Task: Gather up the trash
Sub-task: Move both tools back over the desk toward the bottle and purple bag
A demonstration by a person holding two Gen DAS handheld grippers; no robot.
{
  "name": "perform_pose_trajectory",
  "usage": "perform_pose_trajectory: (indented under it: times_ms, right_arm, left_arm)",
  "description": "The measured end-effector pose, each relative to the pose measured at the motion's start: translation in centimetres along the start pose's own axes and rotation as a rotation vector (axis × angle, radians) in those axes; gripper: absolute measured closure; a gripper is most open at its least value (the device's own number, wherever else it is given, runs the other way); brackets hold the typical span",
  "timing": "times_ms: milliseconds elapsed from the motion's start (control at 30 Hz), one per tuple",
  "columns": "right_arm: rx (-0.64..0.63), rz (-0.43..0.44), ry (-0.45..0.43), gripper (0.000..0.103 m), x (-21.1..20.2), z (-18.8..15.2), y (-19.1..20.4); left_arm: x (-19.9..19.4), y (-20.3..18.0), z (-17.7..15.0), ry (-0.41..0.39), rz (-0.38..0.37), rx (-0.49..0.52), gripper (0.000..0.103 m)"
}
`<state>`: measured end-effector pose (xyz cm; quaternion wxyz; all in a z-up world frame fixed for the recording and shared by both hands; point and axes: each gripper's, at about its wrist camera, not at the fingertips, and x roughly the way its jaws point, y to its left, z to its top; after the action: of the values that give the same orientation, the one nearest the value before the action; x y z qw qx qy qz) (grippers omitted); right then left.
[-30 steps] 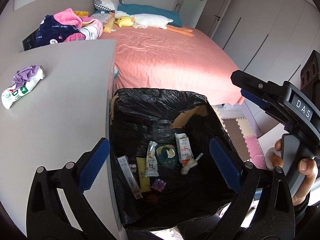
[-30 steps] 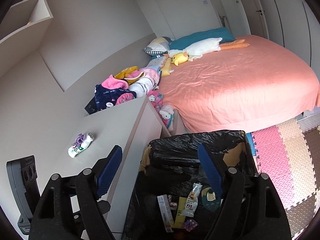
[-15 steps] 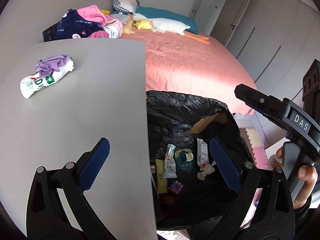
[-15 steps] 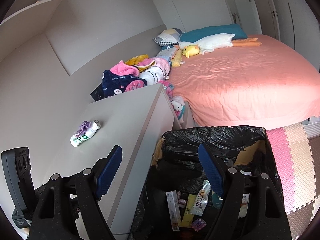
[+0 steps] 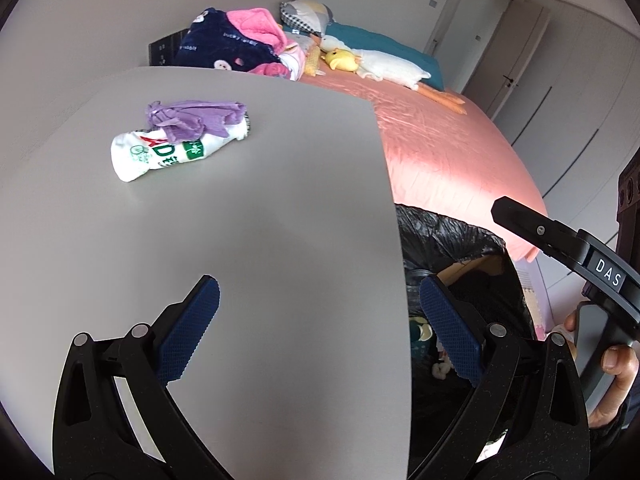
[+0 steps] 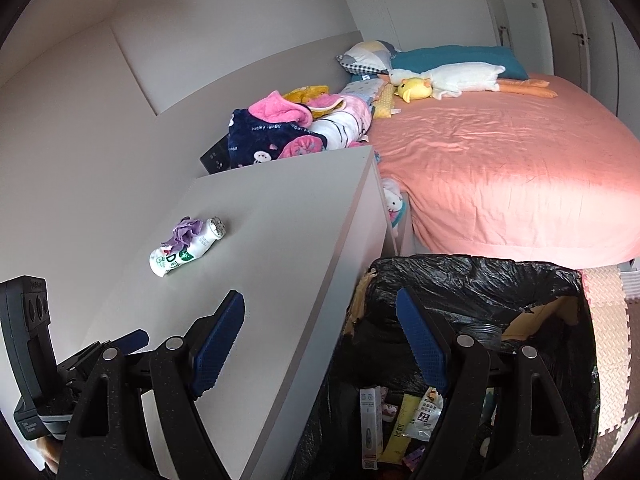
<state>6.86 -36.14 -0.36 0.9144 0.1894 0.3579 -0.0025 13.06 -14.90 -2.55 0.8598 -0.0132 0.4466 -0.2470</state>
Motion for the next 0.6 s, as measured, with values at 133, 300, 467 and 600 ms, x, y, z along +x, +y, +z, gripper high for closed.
perform_pose_trajectory:
  times_ms: [133,300,467,600]
  right_arm:
    - [-0.018,0.009,0.016,0.024,1.3,0.4,1.1]
    - [-0.048,0.013,0.036,0.024,3.1,1.0,2.6]
    - [-0.088,0.025,0.053,0.024,4.8,1.7,4.4]
    - [-0.110,0.039,0.066,0.024,6.3,2.5,6.1]
  left_arm:
    - [0.3,1.6,0.4,0.000,0.013,-0.022,0.007]
    - [0.4,3.4,0.9,-0.010,0.033,-0.046,0.007]
    - [0.5,5.0,1.1,-0.005,0.063,-0.047,0.007]
    - [0.2,6.7,1.3,-0.012,0.085,-0.067,0.007]
